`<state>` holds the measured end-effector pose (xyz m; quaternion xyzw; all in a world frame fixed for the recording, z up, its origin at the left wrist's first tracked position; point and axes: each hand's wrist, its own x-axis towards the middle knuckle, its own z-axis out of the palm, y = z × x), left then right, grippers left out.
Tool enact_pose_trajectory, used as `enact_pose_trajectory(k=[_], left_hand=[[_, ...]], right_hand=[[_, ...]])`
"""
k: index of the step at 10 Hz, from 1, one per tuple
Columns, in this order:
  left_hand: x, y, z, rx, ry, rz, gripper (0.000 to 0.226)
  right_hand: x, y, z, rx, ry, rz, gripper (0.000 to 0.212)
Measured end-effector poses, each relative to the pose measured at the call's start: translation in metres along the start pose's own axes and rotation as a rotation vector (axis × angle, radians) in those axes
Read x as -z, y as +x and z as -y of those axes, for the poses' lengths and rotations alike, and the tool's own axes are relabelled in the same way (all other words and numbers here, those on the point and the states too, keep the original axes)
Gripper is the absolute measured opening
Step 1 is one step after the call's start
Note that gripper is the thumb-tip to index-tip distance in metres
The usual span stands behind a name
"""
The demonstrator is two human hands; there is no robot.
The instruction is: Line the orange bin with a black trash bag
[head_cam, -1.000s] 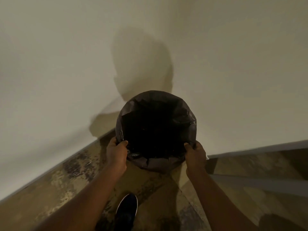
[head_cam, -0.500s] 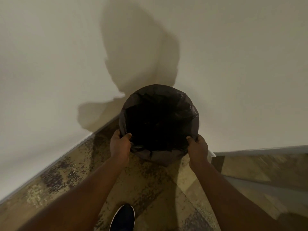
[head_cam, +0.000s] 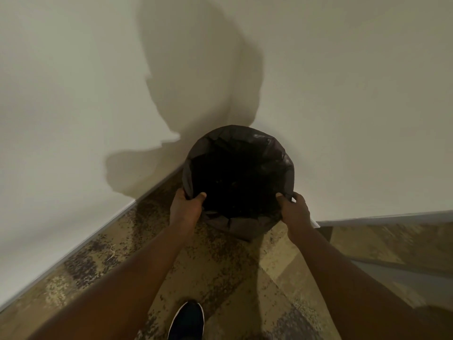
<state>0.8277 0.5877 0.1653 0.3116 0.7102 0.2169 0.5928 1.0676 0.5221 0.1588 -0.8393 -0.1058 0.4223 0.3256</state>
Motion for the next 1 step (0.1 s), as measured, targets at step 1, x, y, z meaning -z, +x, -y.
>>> enact_pose_trajectory(k=[1], left_hand=[[0.0059,-0.0103,-0.0103,-0.011,0.081,-0.016,0.070]], right_hand=[[0.0073,-0.0171,0.0123,0.051,-0.258,-0.074,0.079]])
